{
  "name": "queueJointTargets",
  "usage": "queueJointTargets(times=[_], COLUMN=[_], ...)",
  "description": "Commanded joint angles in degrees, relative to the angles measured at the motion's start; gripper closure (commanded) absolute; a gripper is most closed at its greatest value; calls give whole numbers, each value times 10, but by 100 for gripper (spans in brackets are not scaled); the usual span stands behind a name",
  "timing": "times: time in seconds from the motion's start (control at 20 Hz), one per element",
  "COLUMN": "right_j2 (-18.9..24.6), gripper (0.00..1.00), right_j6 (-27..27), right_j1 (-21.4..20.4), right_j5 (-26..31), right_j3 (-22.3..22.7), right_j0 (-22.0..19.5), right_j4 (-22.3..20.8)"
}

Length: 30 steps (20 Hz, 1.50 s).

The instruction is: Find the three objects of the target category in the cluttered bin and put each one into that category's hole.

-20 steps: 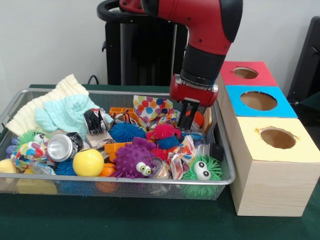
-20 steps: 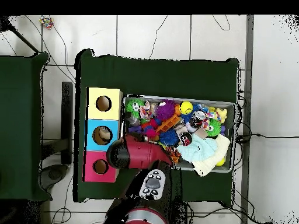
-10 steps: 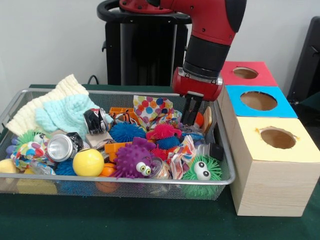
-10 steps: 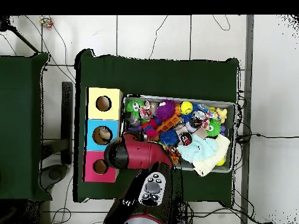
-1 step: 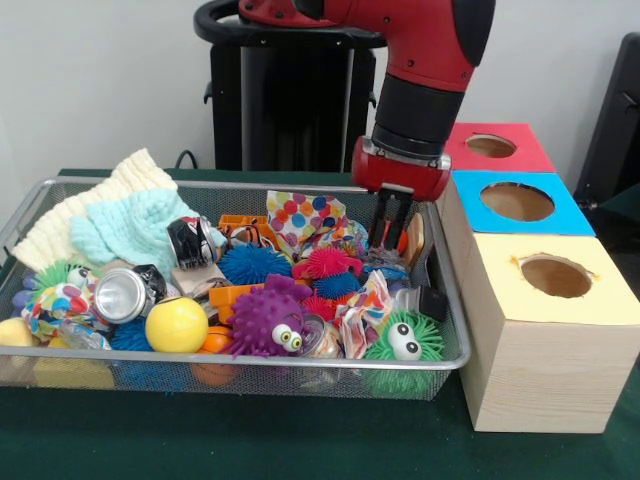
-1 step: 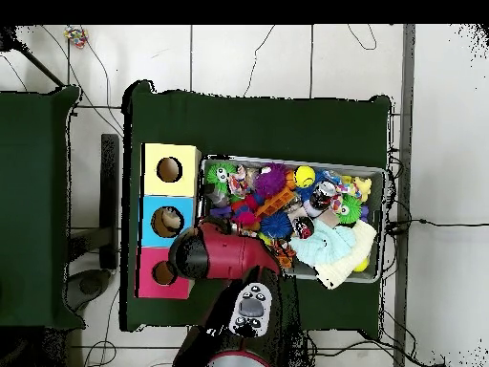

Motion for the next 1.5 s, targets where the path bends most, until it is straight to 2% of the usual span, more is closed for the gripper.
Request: queueJointTargets(times=[0.05,0.5,0.75,0.95,1.15,1.5], right_j2=[63,64,59,61,36,29], gripper=[0,0,0,0,0,0], right_j6=[67,62,61,56,80,98], right_j1=[-8,-2,23,68,119,159], right_j5=[21,20,12,-2,-26,-65], right_j3=[29,15,-5,-26,-56,-62], right_j0=[-20,-25,-17,-21,-3,5], right_j4=[-10,-10,-13,-17,1,6])
